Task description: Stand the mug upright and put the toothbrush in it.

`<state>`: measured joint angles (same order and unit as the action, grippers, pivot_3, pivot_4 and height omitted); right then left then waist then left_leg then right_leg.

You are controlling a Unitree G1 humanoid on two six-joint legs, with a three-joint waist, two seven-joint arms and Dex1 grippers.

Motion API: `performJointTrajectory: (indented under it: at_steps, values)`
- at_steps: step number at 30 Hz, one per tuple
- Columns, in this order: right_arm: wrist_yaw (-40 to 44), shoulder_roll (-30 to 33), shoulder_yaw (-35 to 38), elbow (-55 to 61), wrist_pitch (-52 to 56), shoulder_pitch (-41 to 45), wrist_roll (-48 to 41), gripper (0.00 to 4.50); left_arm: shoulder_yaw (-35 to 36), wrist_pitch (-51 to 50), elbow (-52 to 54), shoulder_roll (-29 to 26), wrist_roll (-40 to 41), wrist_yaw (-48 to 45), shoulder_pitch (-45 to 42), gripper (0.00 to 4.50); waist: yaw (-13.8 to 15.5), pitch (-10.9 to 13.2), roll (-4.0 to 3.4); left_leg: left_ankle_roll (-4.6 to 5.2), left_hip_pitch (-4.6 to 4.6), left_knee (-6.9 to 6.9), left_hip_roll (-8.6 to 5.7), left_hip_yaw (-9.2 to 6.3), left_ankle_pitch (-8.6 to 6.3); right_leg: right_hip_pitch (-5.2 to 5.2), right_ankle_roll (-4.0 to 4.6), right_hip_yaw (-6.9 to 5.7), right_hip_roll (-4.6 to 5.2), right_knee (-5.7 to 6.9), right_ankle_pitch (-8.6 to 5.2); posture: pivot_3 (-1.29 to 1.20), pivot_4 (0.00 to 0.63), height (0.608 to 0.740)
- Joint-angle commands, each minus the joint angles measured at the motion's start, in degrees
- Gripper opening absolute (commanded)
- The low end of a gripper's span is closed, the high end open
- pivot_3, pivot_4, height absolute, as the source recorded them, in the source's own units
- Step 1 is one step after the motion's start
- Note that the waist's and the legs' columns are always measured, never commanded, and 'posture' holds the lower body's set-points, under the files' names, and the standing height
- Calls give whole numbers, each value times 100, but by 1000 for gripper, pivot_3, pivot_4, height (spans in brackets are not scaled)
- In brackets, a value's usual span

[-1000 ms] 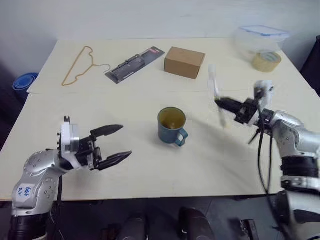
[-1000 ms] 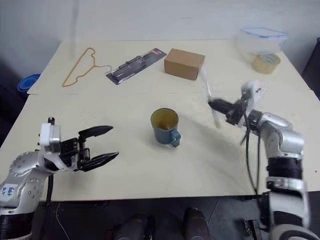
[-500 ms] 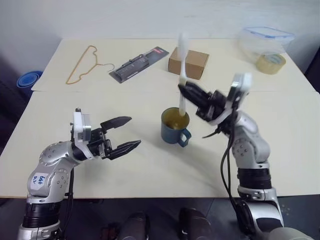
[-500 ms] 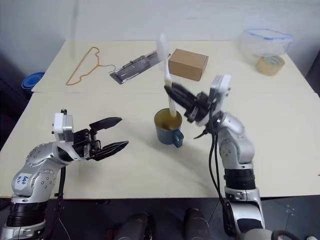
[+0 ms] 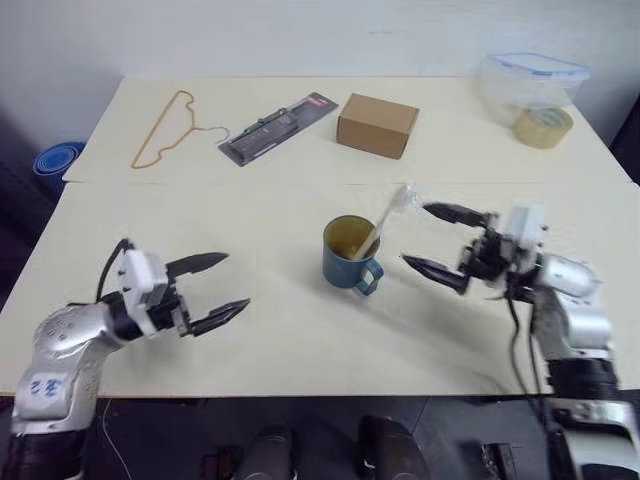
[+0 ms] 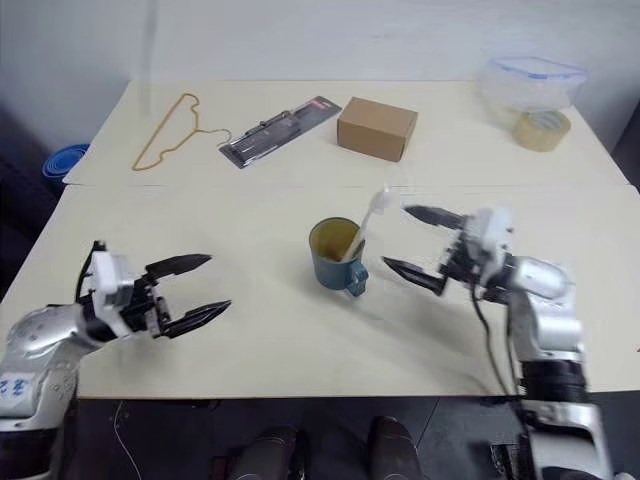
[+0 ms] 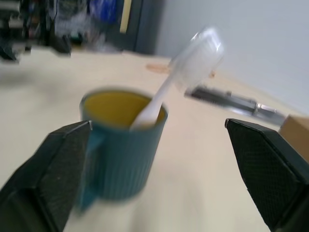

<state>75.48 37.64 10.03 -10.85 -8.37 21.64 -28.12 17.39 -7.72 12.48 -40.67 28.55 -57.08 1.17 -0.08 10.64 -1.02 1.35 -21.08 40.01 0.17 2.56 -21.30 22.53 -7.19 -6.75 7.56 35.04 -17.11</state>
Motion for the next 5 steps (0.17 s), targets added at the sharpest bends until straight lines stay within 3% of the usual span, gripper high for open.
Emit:
performJointTrajectory:
  at_steps: [1,5]
  values:
    - [750,459,199,-406,-638,-219,86,4480,360,400,-13,-144,-324,65,350,4500,-1,1,1,0,3,2,2,4,0,-3,0,0,-1,-1,0,0,150,740]
    - [1103,661,191,-944,-1000,-355,140,4480,494,549,-39,-131,-403,96,615,4500,-1,1,2,1,13,2,26,15,1,-7,-1,4,-2,0,0,0,150,740]
